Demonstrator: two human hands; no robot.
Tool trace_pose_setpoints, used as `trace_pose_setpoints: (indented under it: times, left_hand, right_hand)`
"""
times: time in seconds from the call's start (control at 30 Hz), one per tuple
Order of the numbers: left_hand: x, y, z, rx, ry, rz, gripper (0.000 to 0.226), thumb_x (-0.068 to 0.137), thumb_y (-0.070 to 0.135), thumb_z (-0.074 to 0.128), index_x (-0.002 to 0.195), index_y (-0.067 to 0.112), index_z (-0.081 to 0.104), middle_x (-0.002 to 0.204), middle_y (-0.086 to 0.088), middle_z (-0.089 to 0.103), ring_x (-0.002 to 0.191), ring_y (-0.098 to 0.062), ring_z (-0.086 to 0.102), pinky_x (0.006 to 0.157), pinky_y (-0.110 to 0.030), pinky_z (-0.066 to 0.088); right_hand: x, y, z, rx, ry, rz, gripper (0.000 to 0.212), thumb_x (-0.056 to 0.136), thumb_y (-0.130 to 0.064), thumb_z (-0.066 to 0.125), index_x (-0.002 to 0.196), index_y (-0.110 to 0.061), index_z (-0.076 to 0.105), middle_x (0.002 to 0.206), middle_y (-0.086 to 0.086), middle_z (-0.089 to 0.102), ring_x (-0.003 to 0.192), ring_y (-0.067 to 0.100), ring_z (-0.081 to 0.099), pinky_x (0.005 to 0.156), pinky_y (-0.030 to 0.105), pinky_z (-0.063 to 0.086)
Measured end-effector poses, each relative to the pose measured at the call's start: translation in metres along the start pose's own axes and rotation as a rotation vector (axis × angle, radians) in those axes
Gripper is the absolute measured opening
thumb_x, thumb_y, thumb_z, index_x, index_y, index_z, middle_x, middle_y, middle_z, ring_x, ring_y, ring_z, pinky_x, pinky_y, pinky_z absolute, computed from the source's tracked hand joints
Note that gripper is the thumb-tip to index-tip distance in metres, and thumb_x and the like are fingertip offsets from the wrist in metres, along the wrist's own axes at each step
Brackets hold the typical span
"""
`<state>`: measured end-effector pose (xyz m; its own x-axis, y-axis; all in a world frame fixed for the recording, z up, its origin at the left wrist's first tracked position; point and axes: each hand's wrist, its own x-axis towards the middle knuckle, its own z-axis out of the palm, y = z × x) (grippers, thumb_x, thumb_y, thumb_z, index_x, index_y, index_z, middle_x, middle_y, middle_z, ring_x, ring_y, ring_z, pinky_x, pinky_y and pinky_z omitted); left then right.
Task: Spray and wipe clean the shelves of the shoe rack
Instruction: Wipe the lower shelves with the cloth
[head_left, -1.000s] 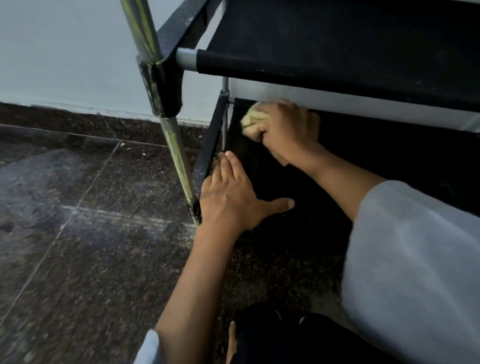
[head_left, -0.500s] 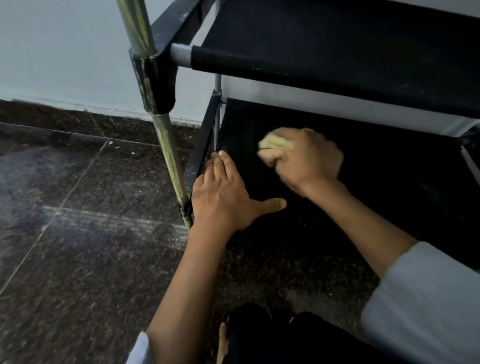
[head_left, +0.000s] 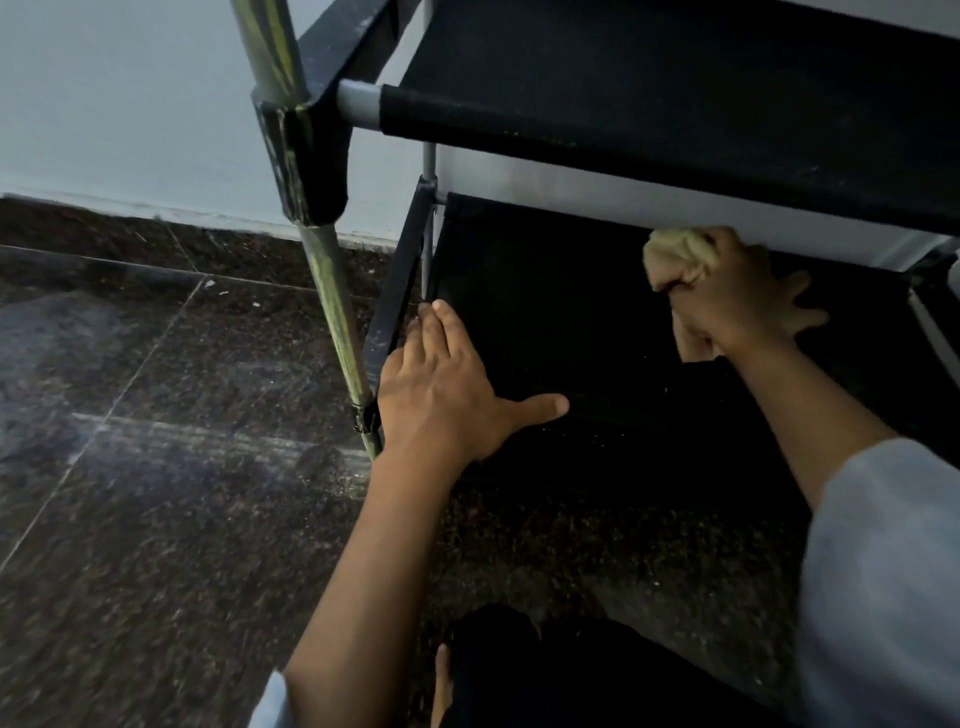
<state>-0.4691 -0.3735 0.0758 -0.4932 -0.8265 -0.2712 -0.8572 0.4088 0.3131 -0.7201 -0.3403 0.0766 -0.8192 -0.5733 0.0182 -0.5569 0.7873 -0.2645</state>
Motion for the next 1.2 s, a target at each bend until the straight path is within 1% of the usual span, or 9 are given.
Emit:
trace_pose_setpoints:
  times: [0.1,0.17,0.43,0.6,0.7,0.77,0.9,1.03,1.2]
  left_hand:
    - [-0.002,0.001,0.001,0.006,0.018,0.014,0.134,0.059,0.089,0.040,0.147,0.005,-0.016,0.159,-0.009,-0.010,0.147,-0.021,-0.004,0.117,-0.035,0.006]
    - [-0.001,0.000,0.001,0.000,0.025,0.014,0.134,0.060,0.088,0.041,0.147,0.004,-0.016,0.159,-0.010,-0.009,0.147,-0.021,-0.003,0.116,-0.035,0.006]
    - [-0.001,0.001,0.002,-0.029,0.029,-0.008,0.137,0.060,0.086,0.047,0.145,0.003,-0.022,0.158,-0.011,-0.011,0.147,-0.020,-0.004,0.116,-0.035,0.006]
    - [0.000,0.001,0.001,-0.033,0.011,-0.012,0.137,0.060,0.087,0.046,0.145,0.003,-0.021,0.158,-0.010,-0.010,0.147,-0.020,-0.003,0.116,-0.035,0.008]
    - [-0.003,0.001,0.001,-0.019,0.024,-0.003,0.137,0.059,0.087,0.045,0.146,0.003,-0.019,0.159,-0.010,-0.009,0.147,-0.020,-0.002,0.116,-0.035,0.008]
    - [-0.003,0.000,0.001,-0.019,0.037,0.001,0.137,0.059,0.088,0.044,0.146,0.003,-0.019,0.159,-0.010,-0.009,0.147,-0.020,-0.002,0.116,-0.035,0.007]
    - [-0.005,0.001,0.003,-0.023,0.072,0.012,0.137,0.059,0.088,0.043,0.145,0.003,-0.020,0.159,-0.009,-0.010,0.146,-0.020,-0.003,0.117,-0.034,0.005]
    - [-0.005,0.000,0.005,-0.031,0.106,0.025,0.137,0.059,0.088,0.043,0.146,0.003,-0.019,0.159,-0.010,-0.010,0.146,-0.021,-0.003,0.116,-0.034,0.005]
    - [0.000,-0.003,0.009,-0.033,0.115,0.017,0.138,0.056,0.089,0.045,0.147,0.004,-0.017,0.159,-0.009,-0.008,0.146,-0.020,0.000,0.116,-0.034,0.008]
  right_hand:
    - [0.005,-0.010,0.003,0.131,-0.018,-0.125,0.050,0.083,-0.023,0.059,0.131,-0.024,0.042,0.133,0.014,0.047,0.117,0.040,0.049,0.089,0.042,0.042]
    - [0.002,-0.031,0.010,0.100,0.011,-0.245,0.047,0.082,-0.023,0.059,0.127,-0.023,0.047,0.127,0.014,0.051,0.111,0.038,0.054,0.078,0.035,0.040]
    - [-0.028,-0.146,0.035,0.083,-0.136,-0.817,0.056,0.072,-0.020,0.055,0.125,-0.040,0.053,0.122,-0.004,0.058,0.108,0.026,0.058,0.079,0.030,0.043]
    - [-0.022,-0.102,0.027,0.136,-0.177,-0.695,0.060,0.070,-0.020,0.053,0.124,-0.046,0.049,0.130,-0.008,0.054,0.113,0.027,0.056,0.089,0.044,0.049]
    - [-0.011,-0.044,0.011,0.194,-0.188,-0.502,0.056,0.070,-0.028,0.053,0.123,-0.043,0.051,0.127,-0.004,0.058,0.111,0.025,0.058,0.089,0.036,0.049]
    - [-0.001,-0.002,0.002,0.206,-0.188,-0.357,0.051,0.078,-0.020,0.062,0.126,-0.034,0.052,0.126,0.001,0.059,0.111,0.027,0.057,0.086,0.031,0.046]
    - [0.004,0.020,-0.003,0.224,-0.140,-0.207,0.057,0.079,-0.018,0.069,0.131,-0.031,0.050,0.128,0.002,0.057,0.113,0.028,0.055,0.091,0.035,0.046]
    - [-0.017,-0.019,0.002,0.137,-0.076,-0.310,0.047,0.078,-0.029,0.061,0.123,-0.040,0.054,0.121,-0.003,0.062,0.109,0.026,0.059,0.086,0.035,0.049]
    - [-0.064,-0.078,0.007,0.138,-0.208,-0.686,0.052,0.070,-0.029,0.059,0.119,-0.048,0.056,0.124,-0.016,0.060,0.109,0.019,0.060,0.085,0.033,0.050]
